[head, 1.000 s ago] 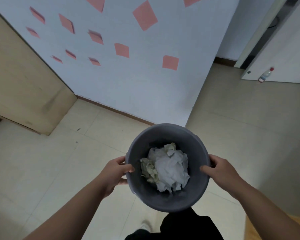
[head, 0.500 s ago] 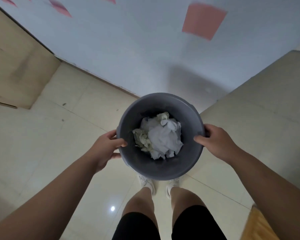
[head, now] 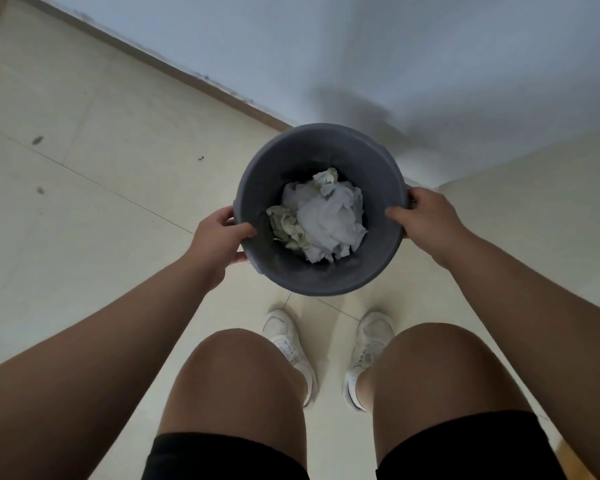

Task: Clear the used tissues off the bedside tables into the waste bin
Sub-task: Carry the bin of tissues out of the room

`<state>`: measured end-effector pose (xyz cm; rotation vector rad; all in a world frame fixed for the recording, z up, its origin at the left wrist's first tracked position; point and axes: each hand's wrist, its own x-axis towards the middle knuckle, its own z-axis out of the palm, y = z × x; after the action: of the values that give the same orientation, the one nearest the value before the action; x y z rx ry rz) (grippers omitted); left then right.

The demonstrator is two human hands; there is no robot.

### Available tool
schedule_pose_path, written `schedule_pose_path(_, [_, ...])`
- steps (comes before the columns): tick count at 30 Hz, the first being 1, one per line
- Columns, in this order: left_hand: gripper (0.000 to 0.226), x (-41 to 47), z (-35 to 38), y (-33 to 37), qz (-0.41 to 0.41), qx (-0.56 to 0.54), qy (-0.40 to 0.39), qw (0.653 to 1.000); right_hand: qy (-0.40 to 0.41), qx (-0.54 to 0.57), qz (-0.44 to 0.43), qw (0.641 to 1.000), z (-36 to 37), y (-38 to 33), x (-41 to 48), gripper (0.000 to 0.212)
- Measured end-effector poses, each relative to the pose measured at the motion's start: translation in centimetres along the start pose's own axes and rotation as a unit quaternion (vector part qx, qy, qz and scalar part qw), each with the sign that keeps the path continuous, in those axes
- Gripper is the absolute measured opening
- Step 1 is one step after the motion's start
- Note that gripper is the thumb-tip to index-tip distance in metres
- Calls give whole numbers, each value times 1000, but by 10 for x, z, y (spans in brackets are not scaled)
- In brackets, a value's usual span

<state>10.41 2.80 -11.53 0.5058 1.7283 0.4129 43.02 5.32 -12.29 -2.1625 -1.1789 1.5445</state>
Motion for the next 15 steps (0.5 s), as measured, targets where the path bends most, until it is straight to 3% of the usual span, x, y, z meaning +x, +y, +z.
schedule_pose_path(8, [51,56,-2,-2,-5,34,-63,997,-11,110,83,990,20,17,39,47])
schedule_pose_path(13, [70,-5,-14,12,-23,104,-57,993,15,28,124,992,-2,-11,-15,52])
schedule_pose_path(15, [62,-53,-27,25,-14,121,-86,989,-14,19,133,991,-16,-35,-58,45])
